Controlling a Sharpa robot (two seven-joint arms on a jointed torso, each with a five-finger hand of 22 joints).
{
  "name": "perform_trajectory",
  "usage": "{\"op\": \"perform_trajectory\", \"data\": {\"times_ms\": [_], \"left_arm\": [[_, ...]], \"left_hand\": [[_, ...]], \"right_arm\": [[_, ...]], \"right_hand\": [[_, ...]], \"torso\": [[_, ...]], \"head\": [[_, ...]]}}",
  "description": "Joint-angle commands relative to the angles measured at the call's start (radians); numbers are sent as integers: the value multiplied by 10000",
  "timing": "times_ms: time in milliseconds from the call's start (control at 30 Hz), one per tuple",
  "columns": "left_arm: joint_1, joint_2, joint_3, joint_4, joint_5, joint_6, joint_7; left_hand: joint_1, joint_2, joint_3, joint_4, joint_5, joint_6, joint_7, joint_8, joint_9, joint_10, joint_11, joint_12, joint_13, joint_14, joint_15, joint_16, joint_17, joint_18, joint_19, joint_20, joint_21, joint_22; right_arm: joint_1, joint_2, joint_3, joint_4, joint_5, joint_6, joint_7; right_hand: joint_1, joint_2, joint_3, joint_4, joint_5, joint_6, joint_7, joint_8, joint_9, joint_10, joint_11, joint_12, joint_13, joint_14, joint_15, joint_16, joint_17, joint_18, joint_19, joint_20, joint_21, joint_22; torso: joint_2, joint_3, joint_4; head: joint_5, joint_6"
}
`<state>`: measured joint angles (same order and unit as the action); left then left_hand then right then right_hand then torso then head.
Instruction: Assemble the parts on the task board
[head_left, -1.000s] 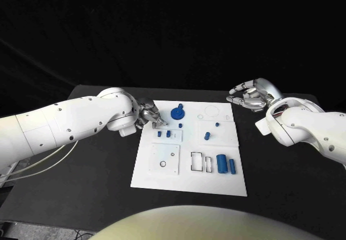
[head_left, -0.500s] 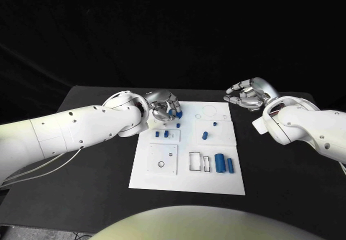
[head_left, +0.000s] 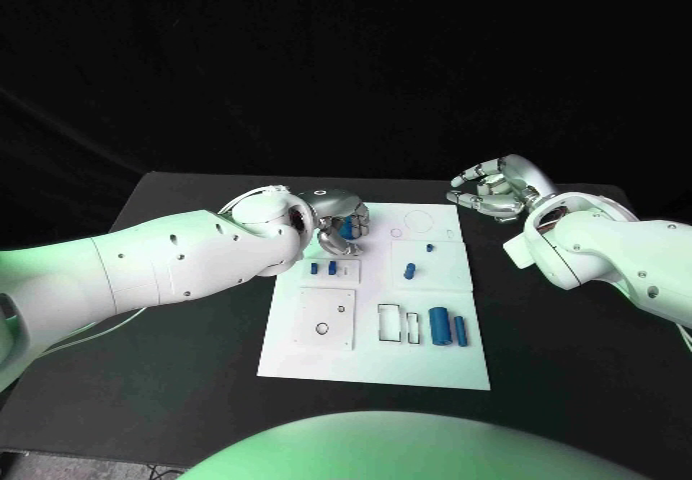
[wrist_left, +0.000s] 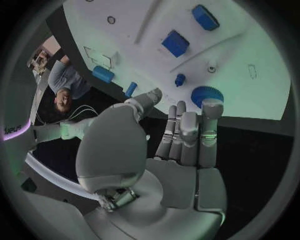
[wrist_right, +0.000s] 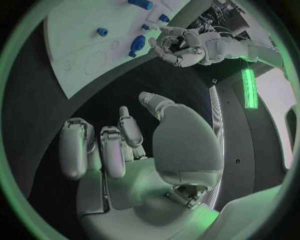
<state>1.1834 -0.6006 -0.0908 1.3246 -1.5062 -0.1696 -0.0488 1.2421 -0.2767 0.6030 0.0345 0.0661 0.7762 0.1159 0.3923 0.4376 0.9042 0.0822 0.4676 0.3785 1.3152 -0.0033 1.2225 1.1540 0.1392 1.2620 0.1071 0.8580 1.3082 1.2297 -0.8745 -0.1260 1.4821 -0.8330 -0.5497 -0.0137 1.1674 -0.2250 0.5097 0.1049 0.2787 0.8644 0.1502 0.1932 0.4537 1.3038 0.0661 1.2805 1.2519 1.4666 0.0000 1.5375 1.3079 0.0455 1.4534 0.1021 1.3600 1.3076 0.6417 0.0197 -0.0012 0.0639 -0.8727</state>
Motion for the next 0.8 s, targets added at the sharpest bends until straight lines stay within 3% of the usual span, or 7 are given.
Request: {"op": "perform_trajectory", "data": {"times_ms": [33,300,800], "left_arm": [[-2,87,-1,-48,-800,789,-500],[-19,316,-9,-259,-894,1295,-674],[-80,582,-15,-555,-900,1539,-810]], "left_hand": [[-5,-55,-88,11,80,68,-22,-66,-16,-40,-11,-63,-46,76,20,82,24,-157,79,-5,97,875],[191,101,-56,1,281,325,61,-141,-37,68,-24,-118,-242,65,32,221,-30,-179,123,1,227,991],[559,314,615,-162,70,873,125,-333,-95,603,-87,-282,-676,180,-14,573,-7,-258,331,-39,771,1128]], "right_arm": [[-6,13,1,12,-39,29,95],[-6,26,1,21,-39,18,98],[-6,56,2,14,-39,25,94]], "right_hand": [[-86,0,51,-5,59,-73,-16,49,11,-45,0,-57,-8,830,-35,-20,1908,70,-51,25,-35,1702],[-86,0,51,-5,59,-73,-16,49,11,-45,0,-57,-8,830,-35,-20,1908,70,-51,25,-35,1702],[-98,0,61,-7,64,-76,-18,51,16,-53,-1,-79,-28,830,-37,-21,1910,73,-58,23,-50,1696]], "torso": [[0,0,5],[-2,1,-4],[-7,13,5]], "head": [[-1,1],[-16,1],[-28,1]]}}
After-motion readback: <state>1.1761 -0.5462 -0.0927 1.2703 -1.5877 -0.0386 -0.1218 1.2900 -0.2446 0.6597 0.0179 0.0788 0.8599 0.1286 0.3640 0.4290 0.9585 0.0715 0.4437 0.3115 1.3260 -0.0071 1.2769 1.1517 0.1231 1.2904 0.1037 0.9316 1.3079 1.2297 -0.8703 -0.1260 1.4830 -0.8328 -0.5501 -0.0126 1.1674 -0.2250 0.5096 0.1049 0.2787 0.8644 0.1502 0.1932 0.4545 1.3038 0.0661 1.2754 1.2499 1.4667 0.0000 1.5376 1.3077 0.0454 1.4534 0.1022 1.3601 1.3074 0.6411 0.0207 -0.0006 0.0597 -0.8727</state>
